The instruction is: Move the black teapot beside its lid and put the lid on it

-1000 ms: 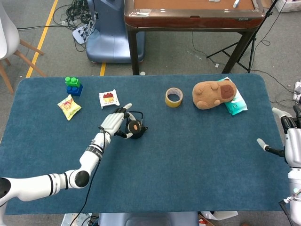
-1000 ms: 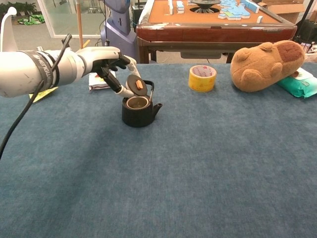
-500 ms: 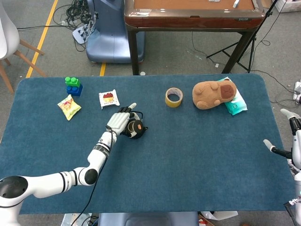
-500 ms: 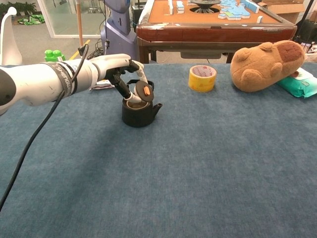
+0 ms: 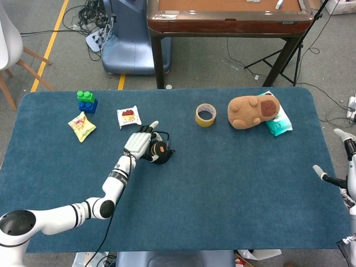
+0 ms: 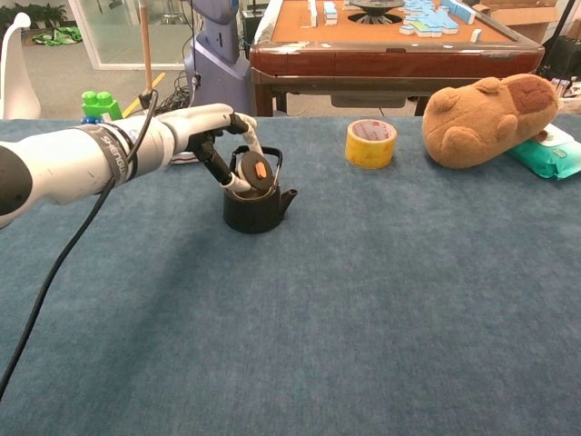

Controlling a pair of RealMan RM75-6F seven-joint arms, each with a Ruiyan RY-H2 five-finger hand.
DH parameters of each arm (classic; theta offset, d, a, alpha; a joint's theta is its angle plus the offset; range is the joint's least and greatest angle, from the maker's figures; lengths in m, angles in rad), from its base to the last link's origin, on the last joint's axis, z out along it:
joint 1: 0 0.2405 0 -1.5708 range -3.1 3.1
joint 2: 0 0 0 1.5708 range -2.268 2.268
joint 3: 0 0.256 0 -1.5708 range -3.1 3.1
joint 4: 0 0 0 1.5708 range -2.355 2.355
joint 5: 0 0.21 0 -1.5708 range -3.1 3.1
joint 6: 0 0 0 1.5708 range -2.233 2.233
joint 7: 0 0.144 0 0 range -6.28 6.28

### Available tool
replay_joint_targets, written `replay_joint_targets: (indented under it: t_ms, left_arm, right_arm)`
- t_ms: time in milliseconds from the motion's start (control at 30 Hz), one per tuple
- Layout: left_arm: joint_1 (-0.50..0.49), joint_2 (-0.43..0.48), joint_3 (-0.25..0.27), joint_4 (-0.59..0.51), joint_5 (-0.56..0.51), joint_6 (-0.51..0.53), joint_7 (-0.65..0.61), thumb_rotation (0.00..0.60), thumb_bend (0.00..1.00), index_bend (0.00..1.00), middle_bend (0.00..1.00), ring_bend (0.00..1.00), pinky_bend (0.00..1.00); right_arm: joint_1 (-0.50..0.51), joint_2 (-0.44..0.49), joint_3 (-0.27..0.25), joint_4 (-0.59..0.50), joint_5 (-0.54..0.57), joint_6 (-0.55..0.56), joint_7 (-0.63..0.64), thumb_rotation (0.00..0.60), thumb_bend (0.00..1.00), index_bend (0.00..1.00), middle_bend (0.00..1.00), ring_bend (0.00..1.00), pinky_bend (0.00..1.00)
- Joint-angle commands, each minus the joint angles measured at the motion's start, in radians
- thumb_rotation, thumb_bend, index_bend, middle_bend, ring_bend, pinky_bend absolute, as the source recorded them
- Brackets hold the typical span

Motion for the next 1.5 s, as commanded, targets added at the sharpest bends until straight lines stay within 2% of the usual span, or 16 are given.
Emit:
replay_joint_targets:
  t_ms: [33,267,500,633,800,900,1033,1067,1100,1200,1333,1400,1500]
  left_arm:
    - [0.005,-0.007,0.002,0.014,0.004,-0.01,-0.007,0.6,0.24,0.48,0.0,0.0,0.0]
    - [0.011,-0.018,0.002,0.037,0.009,-0.024,-0.011,0.6,0.24,0.45,0.0,0.0,0.0]
    - [0.02,-0.015,-0.007,0.04,0.003,-0.024,-0.01,0.6,0.24,0.14,0.0,0.0,0.0]
    - [0.021,-0.013,-0.013,0.037,-0.007,-0.023,-0.002,0.6,0.24,0.04,0.0,0.0,0.0]
    - [0.035,0.005,-0.027,0.002,0.004,-0.004,-0.017,0.6,0.24,0.04,0.0,0.0,0.0]
    - [0.046,0.034,-0.03,-0.037,0.012,0.0,-0.021,0.6,0.24,0.08,0.0,0.0,0.0]
    - [0.067,0.084,-0.022,-0.106,0.026,0.011,-0.019,0.598,0.24,0.29,0.0,0.0,0.0]
    - [0.071,0.095,-0.021,-0.123,0.027,0.012,-0.019,0.569,0.24,0.32,0.0,0.0,0.0]
    - [0.076,0.107,-0.018,-0.141,0.028,0.012,-0.018,0.513,0.24,0.33,0.0,0.0,0.0]
    - [0.094,0.145,-0.005,-0.201,0.05,0.026,-0.015,0.274,0.24,0.36,0.0,0.0,0.0]
    - [0.102,0.163,0.016,-0.23,0.076,0.031,-0.005,0.049,0.24,0.37,0.0,0.0,0.0]
    - [0.102,0.158,0.024,-0.223,0.088,0.042,0.008,0.002,0.24,0.37,0.0,0.0,0.0]
    - [0.103,0.142,0.032,-0.196,0.118,0.074,0.024,0.0,0.24,0.39,0.04,0.0,0.0]
  right_arm:
    - [-0.001,0.0,0.001,-0.002,-0.002,0.003,-0.003,0.6,0.08,0.21,0.25,0.04,0.06]
    - [0.001,0.0,0.001,-0.008,-0.007,0.002,-0.009,0.6,0.08,0.21,0.25,0.04,0.06]
    - [0.002,0.002,0.0,-0.009,-0.006,-0.005,-0.006,0.6,0.08,0.21,0.25,0.04,0.06]
    - [-0.002,0.006,0.0,-0.012,-0.011,0.002,-0.005,0.6,0.08,0.21,0.25,0.04,0.06]
    - [-0.007,0.008,0.0,-0.014,-0.013,0.008,0.0,0.6,0.08,0.21,0.25,0.04,0.06]
    - [-0.008,0.008,0.001,-0.014,-0.017,0.01,0.003,0.6,0.08,0.21,0.25,0.04,0.06]
    - [-0.007,0.009,0.002,-0.016,-0.022,0.013,0.002,0.6,0.08,0.21,0.25,0.04,0.06]
    - [-0.007,0.008,0.003,-0.017,-0.023,0.013,0.001,0.6,0.08,0.21,0.25,0.04,0.06]
    - [-0.006,0.008,0.003,-0.018,-0.024,0.014,0.002,0.6,0.08,0.2,0.25,0.04,0.06]
    - [-0.004,0.005,0.004,-0.019,-0.028,0.014,0.0,0.6,0.08,0.21,0.25,0.04,0.06]
    - [-0.002,0.002,0.004,-0.02,-0.032,0.013,0.001,0.6,0.08,0.21,0.25,0.04,0.06]
    - [-0.003,0.0,0.003,-0.02,-0.034,0.014,-0.001,0.6,0.08,0.21,0.25,0.04,0.06]
    - [-0.004,0.002,0.003,-0.021,-0.033,0.015,-0.001,0.6,0.08,0.21,0.25,0.04,0.06]
